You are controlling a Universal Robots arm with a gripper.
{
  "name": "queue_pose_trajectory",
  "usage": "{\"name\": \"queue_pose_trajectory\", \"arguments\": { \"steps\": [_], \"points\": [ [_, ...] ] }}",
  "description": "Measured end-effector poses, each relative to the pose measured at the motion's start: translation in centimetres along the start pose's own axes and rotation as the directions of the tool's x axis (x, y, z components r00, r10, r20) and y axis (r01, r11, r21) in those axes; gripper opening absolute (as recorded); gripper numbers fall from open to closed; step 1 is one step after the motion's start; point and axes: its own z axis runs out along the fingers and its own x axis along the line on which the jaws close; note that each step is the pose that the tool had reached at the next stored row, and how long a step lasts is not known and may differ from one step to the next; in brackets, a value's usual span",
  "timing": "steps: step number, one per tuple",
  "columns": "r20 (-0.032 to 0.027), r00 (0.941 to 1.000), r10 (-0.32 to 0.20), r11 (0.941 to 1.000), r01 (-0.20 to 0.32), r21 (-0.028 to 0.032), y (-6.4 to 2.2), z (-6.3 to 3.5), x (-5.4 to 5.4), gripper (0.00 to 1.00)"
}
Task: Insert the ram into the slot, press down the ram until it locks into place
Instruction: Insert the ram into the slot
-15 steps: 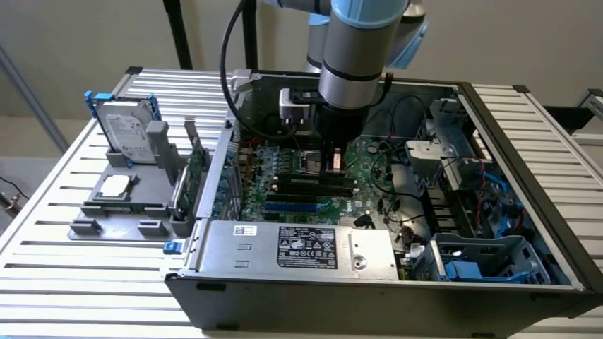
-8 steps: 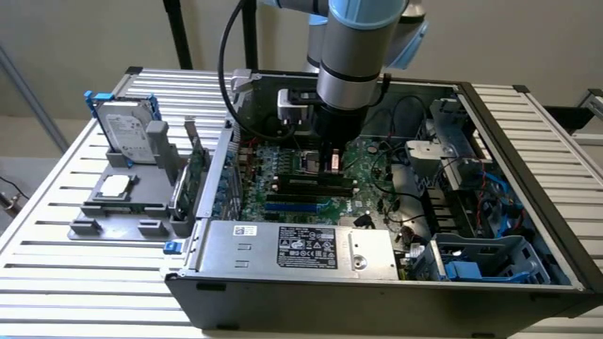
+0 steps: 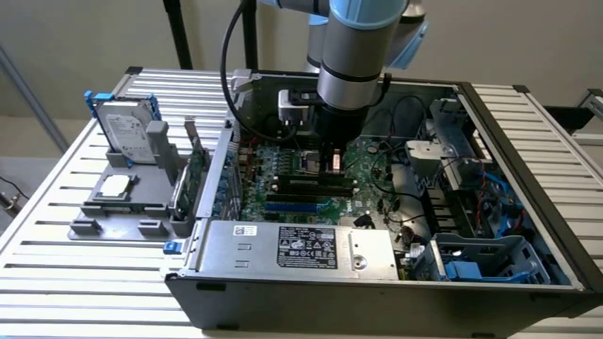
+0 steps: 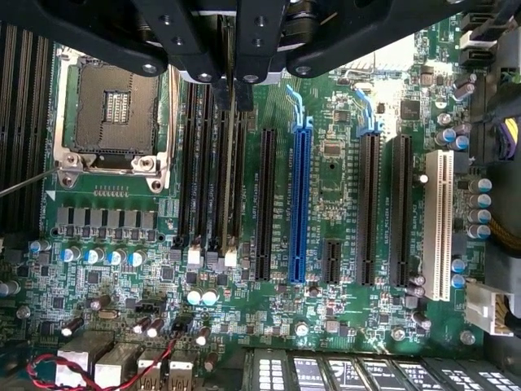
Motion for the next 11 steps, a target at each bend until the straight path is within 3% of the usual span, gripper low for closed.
{"name": "queue_pose_trajectory", "arguments": {
  "steps": [11],
  "points": [
    [-0.0001,1.0000,0.001,1.0000,-0.001,-0.0001,-0.04,0.31,0.01,0.13]
  ]
}}
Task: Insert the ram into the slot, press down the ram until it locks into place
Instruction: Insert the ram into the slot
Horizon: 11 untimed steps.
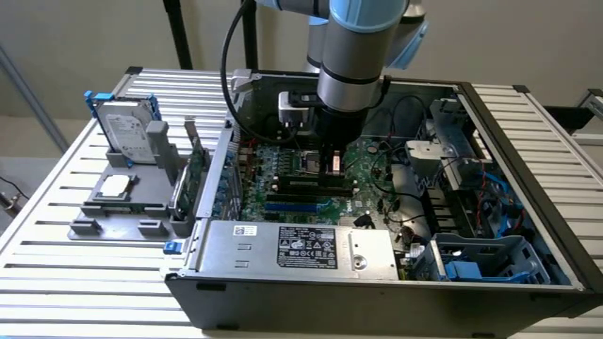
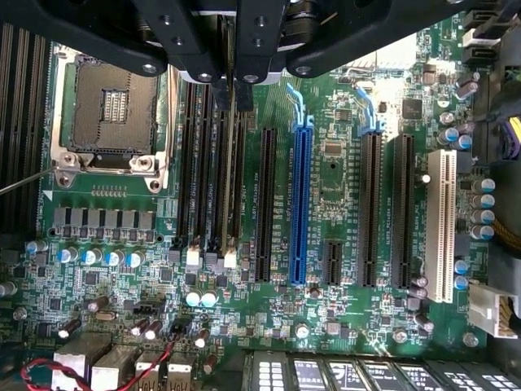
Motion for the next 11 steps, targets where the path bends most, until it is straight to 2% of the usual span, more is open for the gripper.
{"name": "queue_pose_trajectory", "arguments": {
  "steps": [11],
  "points": [
    [0.0004,1.0000,0.004,1.0000,-0.004,0.0002,-0.10,0.12,0.05,0.13]
  ]
}}
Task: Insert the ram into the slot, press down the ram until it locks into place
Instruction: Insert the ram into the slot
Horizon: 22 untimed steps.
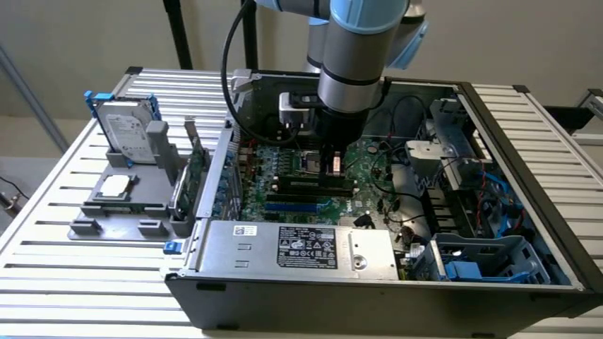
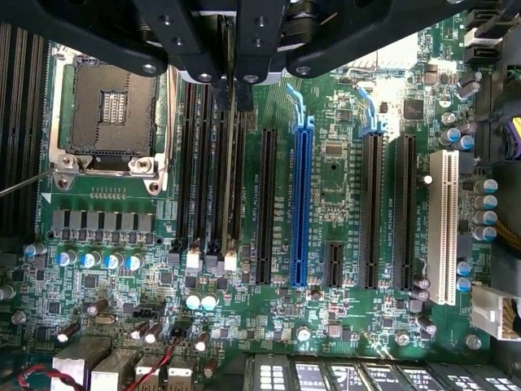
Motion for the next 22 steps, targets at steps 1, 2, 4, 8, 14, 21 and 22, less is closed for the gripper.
{"name": "queue_pose_trajectory", "arguments": {
  "steps": [1,2,4,8,14,21,22],
  "points": [
    [-0.0001,1.0000,0.000,1.0000,0.000,0.0000,0.00,0.00,0.03,0.13],
    [-0.0001,1.0000,0.000,1.0000,0.000,0.0000,0.00,0.00,0.05,0.13],
    [-0.0001,1.0000,0.000,1.0000,0.000,0.0000,0.00,0.01,0.07,0.13],
    [-0.0001,1.0000,0.000,1.0000,0.000,0.0000,0.00,0.10,0.10,0.13],
    [-0.0002,1.0000,0.000,1.0000,0.000,-0.0001,-0.01,0.18,0.10,0.13],
    [-0.0001,1.0000,-0.003,1.0000,0.003,0.0000,-0.01,0.23,0.07,0.13],
    [-0.0002,1.0000,-0.004,1.0000,0.004,-0.0001,-0.01,0.24,0.05,0.13]
  ]
}}
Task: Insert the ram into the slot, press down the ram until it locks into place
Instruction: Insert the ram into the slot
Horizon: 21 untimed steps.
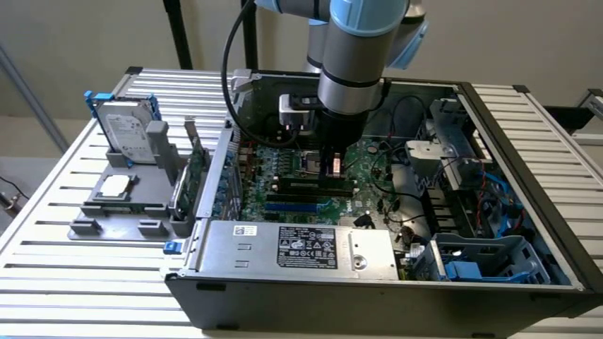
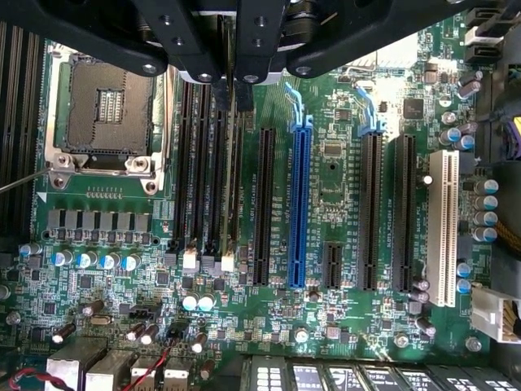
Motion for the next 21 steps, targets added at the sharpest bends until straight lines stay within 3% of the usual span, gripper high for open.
{"name": "queue_pose_trajectory", "arguments": {
  "steps": [14,17,21],
  "points": [
    [-0.0005,1.0000,-0.004,1.0000,0.004,-0.0002,-0.03,0.67,0.0,0.15],
    [-0.0002,1.0000,-0.004,1.0000,0.004,-0.0004,0.01,-0.09,0.0,0.27],
    [-0.0003,1.0000,-0.004,1.0000,0.004,-0.0005,0.53,-0.98,0.0,0.27]
  ]
}}
